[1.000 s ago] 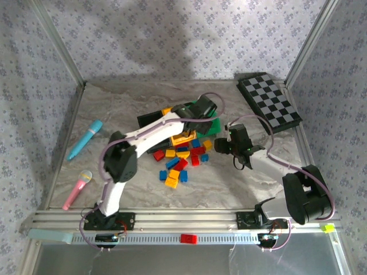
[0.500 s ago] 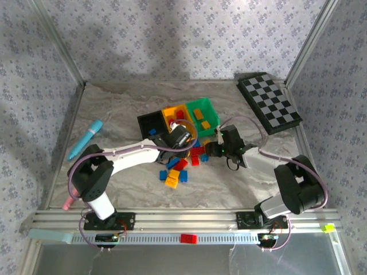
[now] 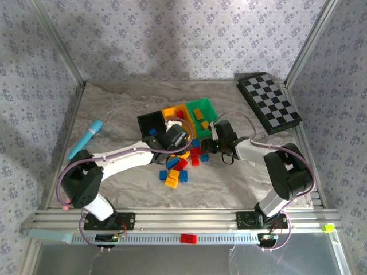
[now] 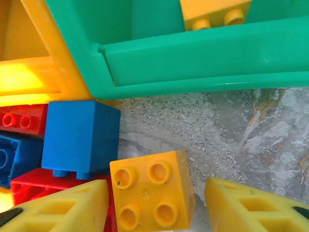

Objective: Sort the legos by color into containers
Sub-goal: Pick up the lego from the center of the table.

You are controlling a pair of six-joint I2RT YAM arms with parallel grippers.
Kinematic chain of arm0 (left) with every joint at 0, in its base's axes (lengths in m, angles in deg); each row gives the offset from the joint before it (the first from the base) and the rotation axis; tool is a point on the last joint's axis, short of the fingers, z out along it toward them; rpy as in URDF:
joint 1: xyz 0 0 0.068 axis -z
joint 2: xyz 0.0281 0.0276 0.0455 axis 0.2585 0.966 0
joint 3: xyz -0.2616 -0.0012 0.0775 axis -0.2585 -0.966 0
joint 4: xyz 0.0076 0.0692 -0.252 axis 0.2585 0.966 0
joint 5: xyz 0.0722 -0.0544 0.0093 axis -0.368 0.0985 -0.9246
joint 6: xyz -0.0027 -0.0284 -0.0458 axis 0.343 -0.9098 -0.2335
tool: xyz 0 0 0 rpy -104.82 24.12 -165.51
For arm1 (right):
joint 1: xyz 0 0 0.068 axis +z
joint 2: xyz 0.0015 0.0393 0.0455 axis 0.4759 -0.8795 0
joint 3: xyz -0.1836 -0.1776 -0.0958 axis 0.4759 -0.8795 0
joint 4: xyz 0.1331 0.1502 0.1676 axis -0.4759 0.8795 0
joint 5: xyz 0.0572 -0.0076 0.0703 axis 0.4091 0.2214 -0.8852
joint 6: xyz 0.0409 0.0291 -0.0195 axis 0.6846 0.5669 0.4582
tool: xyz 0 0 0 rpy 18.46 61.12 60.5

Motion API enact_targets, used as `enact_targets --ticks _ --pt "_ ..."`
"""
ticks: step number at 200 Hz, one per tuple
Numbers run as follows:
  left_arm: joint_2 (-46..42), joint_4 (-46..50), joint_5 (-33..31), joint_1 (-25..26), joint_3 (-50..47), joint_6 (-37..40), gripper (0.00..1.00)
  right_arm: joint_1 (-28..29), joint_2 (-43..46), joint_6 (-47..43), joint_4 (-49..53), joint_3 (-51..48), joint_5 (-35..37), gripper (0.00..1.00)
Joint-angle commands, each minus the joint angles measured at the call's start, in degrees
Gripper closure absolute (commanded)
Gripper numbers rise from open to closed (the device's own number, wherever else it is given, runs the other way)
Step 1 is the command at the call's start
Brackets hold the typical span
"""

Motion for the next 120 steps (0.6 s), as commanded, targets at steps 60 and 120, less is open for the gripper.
enact_targets --ticks 60,120 --pt "-3.25 -0.61 -1.39 1.07 -1.85 -0.46 0.29 0.41 3.40 -0.92 0.68 -0.79 0.50 0.65" --pt "-6.47 -1.17 -2.72 1.18 -6.31 -1.06 0.30 0.27 12.39 -0.40 2.75 2.68 3.87 0.63"
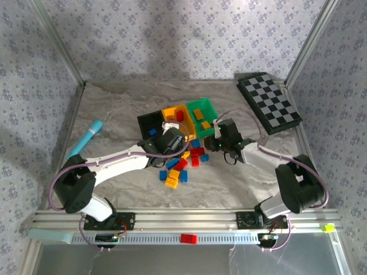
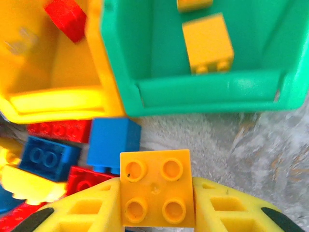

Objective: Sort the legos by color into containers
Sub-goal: Pick up the lego from the center of the table, then place the lego in the container.

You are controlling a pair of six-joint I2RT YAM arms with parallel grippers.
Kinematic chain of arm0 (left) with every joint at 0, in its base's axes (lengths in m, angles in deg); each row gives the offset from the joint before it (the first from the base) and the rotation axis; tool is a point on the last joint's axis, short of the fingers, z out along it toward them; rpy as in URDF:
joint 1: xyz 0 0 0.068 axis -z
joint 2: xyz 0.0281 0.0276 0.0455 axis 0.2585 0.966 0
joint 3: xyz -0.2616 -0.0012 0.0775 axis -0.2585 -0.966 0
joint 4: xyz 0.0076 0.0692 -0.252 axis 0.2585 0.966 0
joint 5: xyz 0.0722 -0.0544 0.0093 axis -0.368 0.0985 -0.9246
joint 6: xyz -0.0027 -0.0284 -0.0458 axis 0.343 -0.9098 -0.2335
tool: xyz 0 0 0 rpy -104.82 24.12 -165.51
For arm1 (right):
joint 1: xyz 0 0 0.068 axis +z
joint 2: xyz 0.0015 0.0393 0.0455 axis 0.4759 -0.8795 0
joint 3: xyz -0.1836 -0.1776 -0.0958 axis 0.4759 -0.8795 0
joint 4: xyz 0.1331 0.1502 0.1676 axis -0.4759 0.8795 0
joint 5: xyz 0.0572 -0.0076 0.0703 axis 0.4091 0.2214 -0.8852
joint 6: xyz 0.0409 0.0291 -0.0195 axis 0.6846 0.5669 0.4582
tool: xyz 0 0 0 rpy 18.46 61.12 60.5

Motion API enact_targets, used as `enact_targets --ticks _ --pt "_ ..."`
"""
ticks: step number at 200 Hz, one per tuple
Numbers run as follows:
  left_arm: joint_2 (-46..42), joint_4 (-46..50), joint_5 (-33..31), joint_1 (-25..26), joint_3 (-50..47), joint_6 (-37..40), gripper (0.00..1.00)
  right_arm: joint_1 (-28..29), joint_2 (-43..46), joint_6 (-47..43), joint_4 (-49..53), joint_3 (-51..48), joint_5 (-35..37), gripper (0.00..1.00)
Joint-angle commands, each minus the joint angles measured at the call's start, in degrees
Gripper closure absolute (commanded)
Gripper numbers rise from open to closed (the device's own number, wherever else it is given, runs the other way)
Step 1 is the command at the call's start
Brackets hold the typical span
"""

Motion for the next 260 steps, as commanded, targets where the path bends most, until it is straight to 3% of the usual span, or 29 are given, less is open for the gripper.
enact_targets --ticks 1,37,66,80,104,159,198,260 --pt "-1.53 -0.61 -1.45 0.43 -1.69 -0.77 0.30 0.12 2.24 -0.38 1.92 4.22 2.48 0.63" --pt "-1.55 0.66 -0.45 0.42 -1.29 -0.73 0.30 -1.70 -7.34 -0.38 5.47 16.07 3.33 0.61" --pt "-2.59 1.61 0.03 0.63 -1.45 -0.89 0.30 -2.66 -15.65 -0.41 9.54 27.17 0.91 0.46" --pt "-3.39 2.01 -0.31 0.85 -2.02 -1.06 0.30 -2.28 -16.04 -0.71 9.67 27.84 0.54 0.44" --pt "-3.84 1.78 -0.05 0.86 -3.75 -1.77 0.29 -1.56 -14.76 -1.59 9.29 25.79 0.95 0.43" --pt "-0.92 1.66 5.27 2.16 -2.62 2.09 0.29 -0.67 -3.76 -2.20 3.52 8.55 3.23 0.43" --pt "3.51 1.91 7.42 5.08 0.56 4.52 0.30 0.57 1.93 -2.10 -6.78 -2.97 4.38 0.42" --pt "14.36 9.08 0.20 12.46 12.89 5.98 0.31 -0.59 6.37 0.81 -5.41 -5.10 11.04 0.42"
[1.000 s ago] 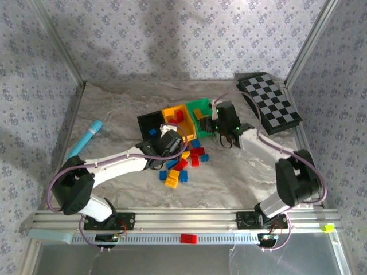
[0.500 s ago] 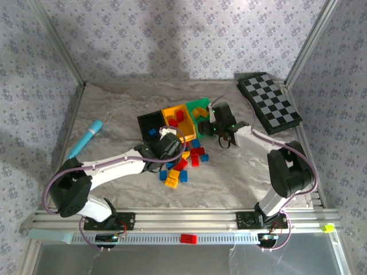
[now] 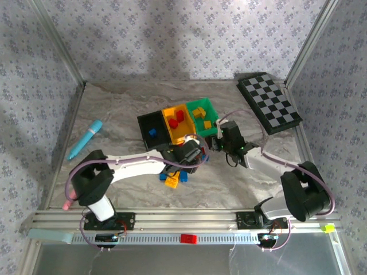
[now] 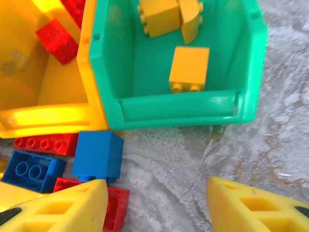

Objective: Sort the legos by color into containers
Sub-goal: Place the lego in the container, then pick up the lego from the center of the table.

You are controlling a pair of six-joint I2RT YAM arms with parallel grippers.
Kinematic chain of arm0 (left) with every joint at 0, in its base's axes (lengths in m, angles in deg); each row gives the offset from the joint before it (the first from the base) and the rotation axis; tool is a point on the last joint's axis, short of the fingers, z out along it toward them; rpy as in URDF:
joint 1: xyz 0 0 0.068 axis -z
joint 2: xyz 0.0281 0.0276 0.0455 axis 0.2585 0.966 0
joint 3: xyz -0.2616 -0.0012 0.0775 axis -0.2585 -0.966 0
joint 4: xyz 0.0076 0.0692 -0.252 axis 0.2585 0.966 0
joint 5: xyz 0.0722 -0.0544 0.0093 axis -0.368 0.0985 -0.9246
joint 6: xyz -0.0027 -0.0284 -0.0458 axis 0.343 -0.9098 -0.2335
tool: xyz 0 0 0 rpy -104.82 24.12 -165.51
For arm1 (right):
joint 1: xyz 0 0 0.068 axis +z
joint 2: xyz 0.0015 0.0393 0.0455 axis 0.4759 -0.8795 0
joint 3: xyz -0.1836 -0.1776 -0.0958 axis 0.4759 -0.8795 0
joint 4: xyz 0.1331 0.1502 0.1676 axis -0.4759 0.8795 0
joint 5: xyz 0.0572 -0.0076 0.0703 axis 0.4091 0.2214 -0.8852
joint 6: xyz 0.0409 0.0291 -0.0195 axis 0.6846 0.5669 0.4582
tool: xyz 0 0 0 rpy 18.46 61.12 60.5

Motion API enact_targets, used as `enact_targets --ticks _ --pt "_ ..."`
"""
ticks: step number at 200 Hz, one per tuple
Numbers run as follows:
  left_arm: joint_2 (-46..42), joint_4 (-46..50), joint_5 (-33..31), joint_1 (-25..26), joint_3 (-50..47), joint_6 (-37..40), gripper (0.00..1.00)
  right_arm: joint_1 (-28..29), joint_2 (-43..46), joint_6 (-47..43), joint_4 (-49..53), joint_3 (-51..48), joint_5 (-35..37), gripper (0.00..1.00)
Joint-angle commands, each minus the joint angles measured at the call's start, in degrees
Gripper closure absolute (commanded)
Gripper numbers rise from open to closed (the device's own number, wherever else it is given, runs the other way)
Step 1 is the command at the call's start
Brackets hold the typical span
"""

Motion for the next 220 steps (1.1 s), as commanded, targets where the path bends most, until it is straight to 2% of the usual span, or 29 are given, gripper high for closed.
enact_targets --ticks 1,14,41,63,112,132,179,220 --pt "3.49 3.82 -4.47 2.12 5.31 0.93 0.31 -1.19 2.60 1.95 -0.73 -0.99 4.59 0.42" --pt "5.17 3.29 -4.98 2.50 7.29 -0.19 0.31 -2.72 3.05 4.01 1.15 -1.01 5.93 0.42" --pt "8.27 4.14 -4.15 2.52 11.71 -2.66 0.32 -7.68 5.07 6.92 0.82 -2.87 1.73 0.41" --pt "11.05 4.58 -2.26 2.52 14.47 -2.94 0.32 -9.48 7.75 7.59 0.23 -4.51 1.49 0.41" --pt "14.98 9.95 -4.09 2.52 19.41 -8.00 0.31 -10.89 9.09 8.35 -0.25 -5.58 0.82 0.41" --pt "15.90 9.83 -2.66 2.53 20.57 -9.45 0.31 -10.85 8.19 8.72 -0.24 -5.37 -0.18 0.41" --pt "19.90 13.37 -2.23 2.36 25.64 -10.61 0.31 -10.91 7.97 8.92 -0.22 -5.24 -0.74 0.41" --pt "22.37 14.34 0.71 1.73 28.06 -9.64 0.31 -10.76 7.64 9.01 -0.40 -5.23 -1.08 0.41"
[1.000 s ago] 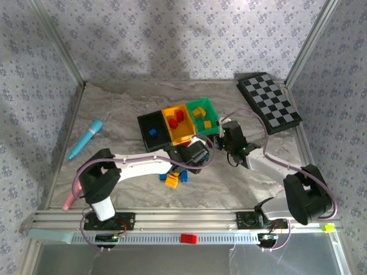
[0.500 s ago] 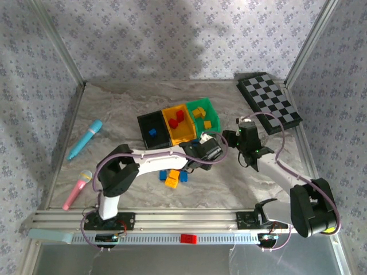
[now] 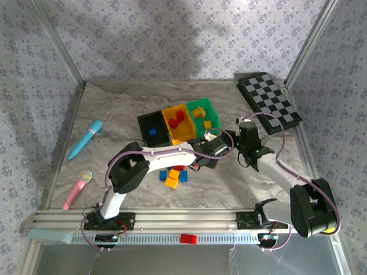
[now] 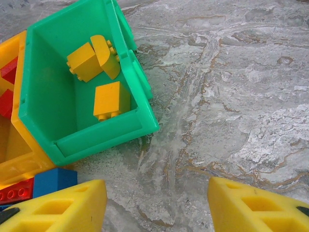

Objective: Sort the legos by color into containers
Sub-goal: Pick up the lego from the center of the table.

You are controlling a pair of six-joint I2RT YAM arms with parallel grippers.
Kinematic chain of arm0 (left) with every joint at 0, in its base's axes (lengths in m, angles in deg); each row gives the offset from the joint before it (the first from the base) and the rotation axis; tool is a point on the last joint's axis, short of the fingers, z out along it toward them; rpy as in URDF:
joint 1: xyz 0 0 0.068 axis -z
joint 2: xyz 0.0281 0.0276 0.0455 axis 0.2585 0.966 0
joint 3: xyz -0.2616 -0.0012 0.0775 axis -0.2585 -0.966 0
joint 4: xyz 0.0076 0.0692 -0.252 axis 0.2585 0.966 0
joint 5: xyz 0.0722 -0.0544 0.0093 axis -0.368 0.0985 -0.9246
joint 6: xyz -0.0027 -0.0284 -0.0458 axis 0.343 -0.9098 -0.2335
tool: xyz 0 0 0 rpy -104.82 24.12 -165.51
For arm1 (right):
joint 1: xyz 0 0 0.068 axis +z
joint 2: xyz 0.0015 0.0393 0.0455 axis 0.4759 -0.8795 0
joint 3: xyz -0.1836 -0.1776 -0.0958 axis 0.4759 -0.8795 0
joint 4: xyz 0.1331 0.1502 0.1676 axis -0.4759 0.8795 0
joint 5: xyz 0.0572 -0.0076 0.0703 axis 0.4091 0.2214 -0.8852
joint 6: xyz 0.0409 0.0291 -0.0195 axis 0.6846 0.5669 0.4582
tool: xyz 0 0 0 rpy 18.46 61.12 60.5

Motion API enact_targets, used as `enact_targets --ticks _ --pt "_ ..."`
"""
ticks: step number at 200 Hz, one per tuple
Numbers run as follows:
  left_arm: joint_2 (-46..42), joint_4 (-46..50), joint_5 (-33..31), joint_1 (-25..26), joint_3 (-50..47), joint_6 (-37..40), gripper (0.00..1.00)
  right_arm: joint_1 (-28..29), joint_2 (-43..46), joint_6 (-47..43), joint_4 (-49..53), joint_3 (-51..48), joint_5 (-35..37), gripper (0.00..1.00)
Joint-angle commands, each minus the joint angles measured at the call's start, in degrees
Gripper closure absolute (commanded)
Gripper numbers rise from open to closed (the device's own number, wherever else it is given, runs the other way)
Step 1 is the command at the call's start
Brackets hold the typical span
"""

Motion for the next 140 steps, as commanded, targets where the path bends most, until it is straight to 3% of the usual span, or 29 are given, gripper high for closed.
enact_targets --ticks 1,90,114,140 --pt "1.80 2.60 1.79 -0.57 2.67 -0.37 0.31 -0.20 -0.56 0.83 -0.26 -0.27 -0.63 0.41" --pt "5.50 1.34 8.14 -2.02 4.12 -0.26 0.36 -0.26 -1.05 0.83 -0.48 -0.17 -0.78 0.41" --pt "6.00 2.10 7.90 -2.11 5.08 0.20 0.47 -0.20 -1.20 0.74 -0.72 -0.25 -0.70 0.41" --pt "5.79 1.41 7.66 -2.28 4.72 0.70 0.48 -0.29 -1.40 0.66 -0.39 -0.03 -0.64 0.41"
